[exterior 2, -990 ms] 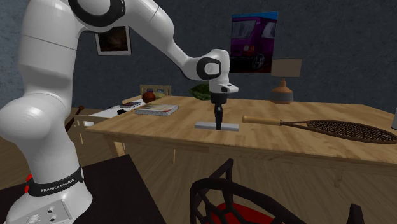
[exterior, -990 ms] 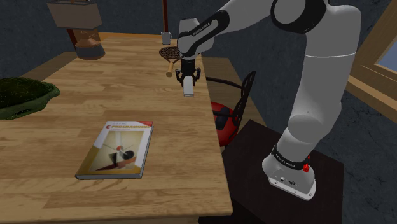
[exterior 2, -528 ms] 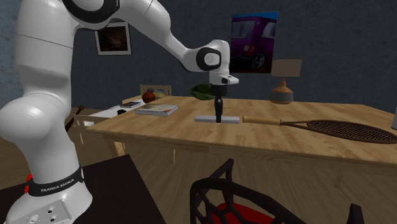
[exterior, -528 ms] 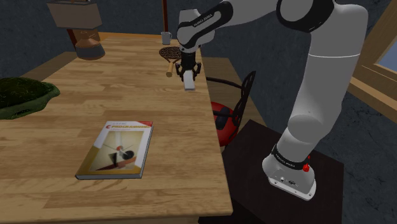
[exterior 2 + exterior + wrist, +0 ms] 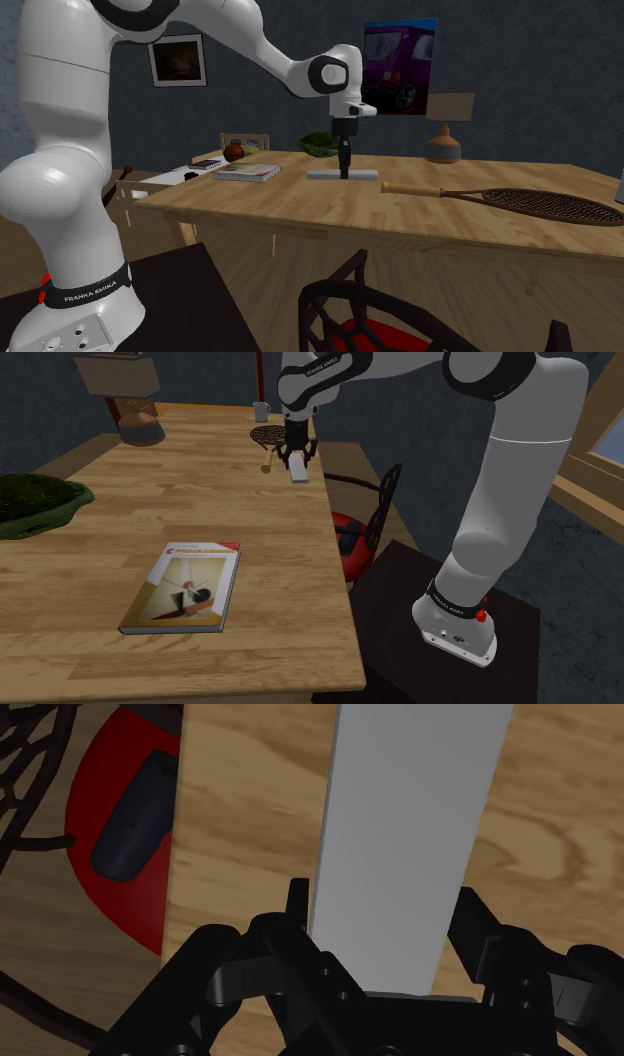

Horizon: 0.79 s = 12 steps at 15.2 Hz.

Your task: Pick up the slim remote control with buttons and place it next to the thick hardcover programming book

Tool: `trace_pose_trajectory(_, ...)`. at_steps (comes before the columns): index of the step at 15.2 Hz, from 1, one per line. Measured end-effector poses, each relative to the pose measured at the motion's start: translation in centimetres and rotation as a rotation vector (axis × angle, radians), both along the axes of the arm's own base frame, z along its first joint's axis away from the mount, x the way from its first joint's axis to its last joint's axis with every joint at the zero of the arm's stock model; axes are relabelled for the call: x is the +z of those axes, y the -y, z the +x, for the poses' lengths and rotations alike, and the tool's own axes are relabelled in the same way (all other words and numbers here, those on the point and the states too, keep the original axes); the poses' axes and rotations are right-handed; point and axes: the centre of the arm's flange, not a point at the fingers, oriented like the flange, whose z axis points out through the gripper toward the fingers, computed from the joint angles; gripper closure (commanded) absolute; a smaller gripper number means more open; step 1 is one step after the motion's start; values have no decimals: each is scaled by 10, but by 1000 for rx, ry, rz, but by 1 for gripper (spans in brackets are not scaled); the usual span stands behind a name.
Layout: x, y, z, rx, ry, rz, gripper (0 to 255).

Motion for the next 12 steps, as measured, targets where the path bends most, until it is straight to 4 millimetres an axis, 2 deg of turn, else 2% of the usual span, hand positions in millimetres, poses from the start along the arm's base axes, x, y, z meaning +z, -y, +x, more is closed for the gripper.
trace_pose_trajectory(3, 10, -13, -9, 0, 0, 0, 255)
trace_pose_trajectory(12, 10, -110, -74, 2, -1, 0, 255)
